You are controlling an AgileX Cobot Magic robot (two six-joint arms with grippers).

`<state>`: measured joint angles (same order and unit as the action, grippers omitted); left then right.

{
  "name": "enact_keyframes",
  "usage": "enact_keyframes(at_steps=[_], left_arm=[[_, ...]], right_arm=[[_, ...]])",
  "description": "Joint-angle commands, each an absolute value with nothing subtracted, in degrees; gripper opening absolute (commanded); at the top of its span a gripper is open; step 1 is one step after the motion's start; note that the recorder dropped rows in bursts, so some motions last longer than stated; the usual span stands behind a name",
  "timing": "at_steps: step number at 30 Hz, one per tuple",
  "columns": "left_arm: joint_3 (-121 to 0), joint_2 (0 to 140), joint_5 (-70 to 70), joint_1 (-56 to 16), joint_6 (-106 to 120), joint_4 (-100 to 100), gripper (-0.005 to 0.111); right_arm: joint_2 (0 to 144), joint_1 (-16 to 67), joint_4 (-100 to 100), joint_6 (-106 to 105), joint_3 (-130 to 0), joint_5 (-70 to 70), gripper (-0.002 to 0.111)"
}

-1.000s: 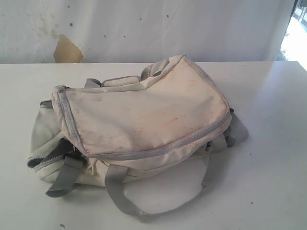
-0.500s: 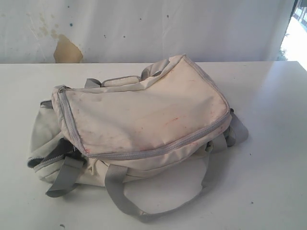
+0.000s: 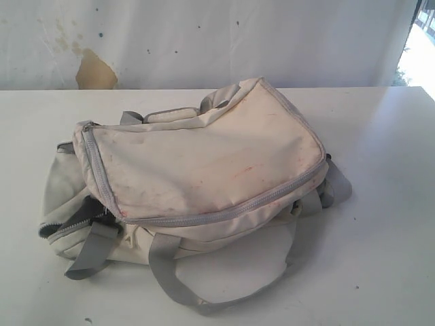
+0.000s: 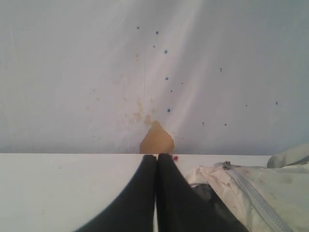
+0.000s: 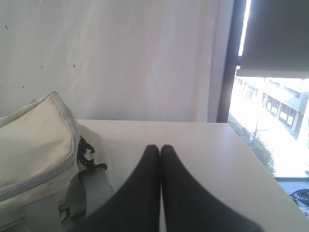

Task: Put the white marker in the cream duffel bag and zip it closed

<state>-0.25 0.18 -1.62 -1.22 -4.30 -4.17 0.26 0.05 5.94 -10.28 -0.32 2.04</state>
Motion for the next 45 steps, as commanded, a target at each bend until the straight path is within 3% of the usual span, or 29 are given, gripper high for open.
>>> enact_keyframes(at_steps=[1, 45], left_arm=[[0.0, 0.0, -1.13, -1.35, -4.26, -3.9, 0.0], [0.0, 0.0, -1.13, -1.35, -4.26, -3.9, 0.0]], right_arm=[[0.0, -0.34, 5.48, -10.8, 0.0, 2.58, 0.0], [0.0, -0.34, -1.76, -3.64, 0.0, 3.73, 0.0]])
